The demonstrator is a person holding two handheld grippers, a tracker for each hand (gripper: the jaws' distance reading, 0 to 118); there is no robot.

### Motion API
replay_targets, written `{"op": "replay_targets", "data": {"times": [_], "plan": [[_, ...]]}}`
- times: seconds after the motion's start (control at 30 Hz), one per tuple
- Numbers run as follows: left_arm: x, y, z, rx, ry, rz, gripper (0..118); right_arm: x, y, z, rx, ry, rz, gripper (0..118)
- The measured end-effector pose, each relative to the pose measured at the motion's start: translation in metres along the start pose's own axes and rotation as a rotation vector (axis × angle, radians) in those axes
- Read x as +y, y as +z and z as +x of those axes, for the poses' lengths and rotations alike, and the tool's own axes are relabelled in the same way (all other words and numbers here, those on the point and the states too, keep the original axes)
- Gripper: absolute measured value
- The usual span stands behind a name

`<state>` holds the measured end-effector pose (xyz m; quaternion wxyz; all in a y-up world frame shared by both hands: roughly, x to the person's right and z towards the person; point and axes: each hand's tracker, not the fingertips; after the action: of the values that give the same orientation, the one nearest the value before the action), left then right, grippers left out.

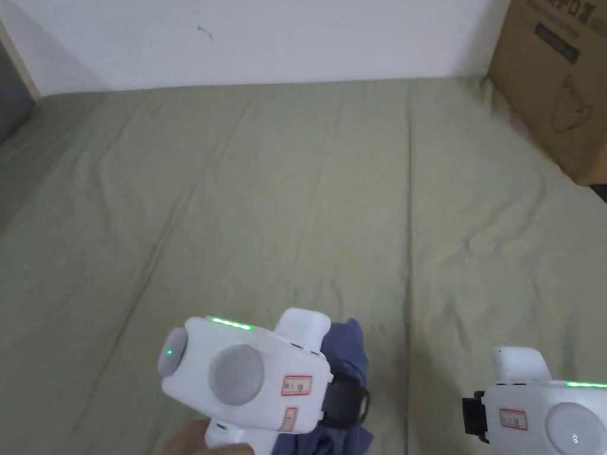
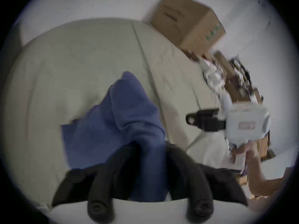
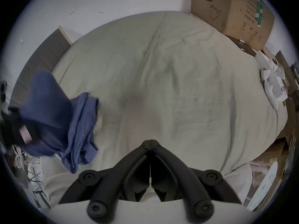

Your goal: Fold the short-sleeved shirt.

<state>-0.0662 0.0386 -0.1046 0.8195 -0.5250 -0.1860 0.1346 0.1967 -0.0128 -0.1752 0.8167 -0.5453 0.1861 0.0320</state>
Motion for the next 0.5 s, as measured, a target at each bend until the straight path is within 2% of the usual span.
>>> {"op": "replay_targets", "data": {"times": [0.07,0.1,0.23,0.27,0.3,0.33,0.37,0.43,0.5], "plan": [[0.001,-0.014,0.002,-0.003,0.055,-0.012,79,-0.003,0.001,0.007,-0.003,-0.022,-0.003,0],[0.001,-0.016,-0.002,-0.023,0.087,-0.005,88,-0.005,0.002,0.010,-0.005,-0.032,-0.004,0],[0.003,0.016,-0.030,-0.091,0.210,0.094,87,-0.011,0.000,0.017,-0.010,-0.056,-0.012,0],[0.001,0.024,-0.039,-0.102,0.233,0.121,81,-0.012,0.000,0.018,-0.011,-0.058,-0.014,0],[-0.003,0.035,-0.050,-0.091,0.259,0.160,66,-0.012,-0.002,0.017,-0.011,-0.060,-0.016,0],[-0.006,0.042,-0.060,-0.059,0.283,0.176,41,-0.013,-0.002,0.017,-0.010,-0.063,-0.017,0],[-0.008,0.050,-0.062,-0.026,0.303,0.182,5,-0.013,-0.003,0.016,-0.007,-0.065,-0.017,0],[-0.020,0.051,-0.079,0.114,0.349,0.164,4,-0.013,-0.004,0.013,0.004,-0.066,-0.016,0],[-0.032,0.045,-0.087,0.120,0.364,0.116,4,-0.012,-0.004,0.009,0.009,-0.059,-0.016,0]]}}
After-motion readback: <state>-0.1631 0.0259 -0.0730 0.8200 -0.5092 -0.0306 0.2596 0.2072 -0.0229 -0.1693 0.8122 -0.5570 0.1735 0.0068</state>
